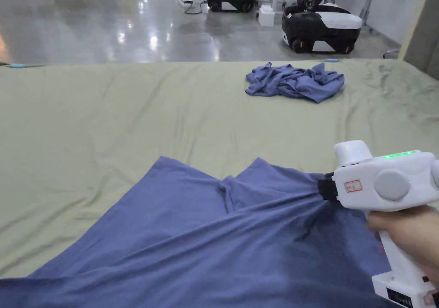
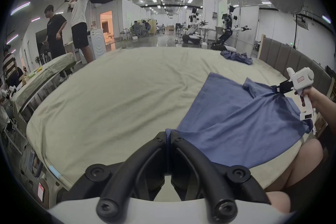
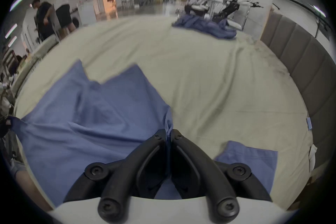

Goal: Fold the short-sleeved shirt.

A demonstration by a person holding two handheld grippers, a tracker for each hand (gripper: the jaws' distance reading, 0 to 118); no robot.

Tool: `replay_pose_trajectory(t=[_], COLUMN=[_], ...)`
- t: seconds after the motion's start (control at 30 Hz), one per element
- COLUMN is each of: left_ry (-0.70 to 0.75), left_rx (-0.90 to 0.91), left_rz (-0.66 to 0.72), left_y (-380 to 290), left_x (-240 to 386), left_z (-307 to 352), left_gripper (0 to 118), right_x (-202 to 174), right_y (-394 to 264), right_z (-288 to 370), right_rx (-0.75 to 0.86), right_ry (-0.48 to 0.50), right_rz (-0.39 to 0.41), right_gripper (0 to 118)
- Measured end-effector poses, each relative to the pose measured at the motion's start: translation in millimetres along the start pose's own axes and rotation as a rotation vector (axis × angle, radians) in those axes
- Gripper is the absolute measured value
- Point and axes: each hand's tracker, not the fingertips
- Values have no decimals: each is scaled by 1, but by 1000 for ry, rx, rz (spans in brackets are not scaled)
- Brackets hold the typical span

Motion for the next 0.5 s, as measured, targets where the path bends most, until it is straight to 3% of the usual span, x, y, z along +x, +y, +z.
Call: replay_pose_trajectory(t=[0.17, 0.3, 0.5], left_ry=[-46, -38, -126], left_rx=[146, 260, 358], left_rz=[106, 78, 121], left_y=[56, 114, 219], left_x=[-20, -18, -23], left_z=[38, 63, 97], left_gripper=[2, 2, 2], right_x=[9, 24, 49], right_y=[32, 69, 131], right_z=[120, 220, 320], right_rx=[250, 431, 587], right_ry=[-60, -116, -178], right_rz=[4, 0, -19], right_gripper=[6, 6, 6])
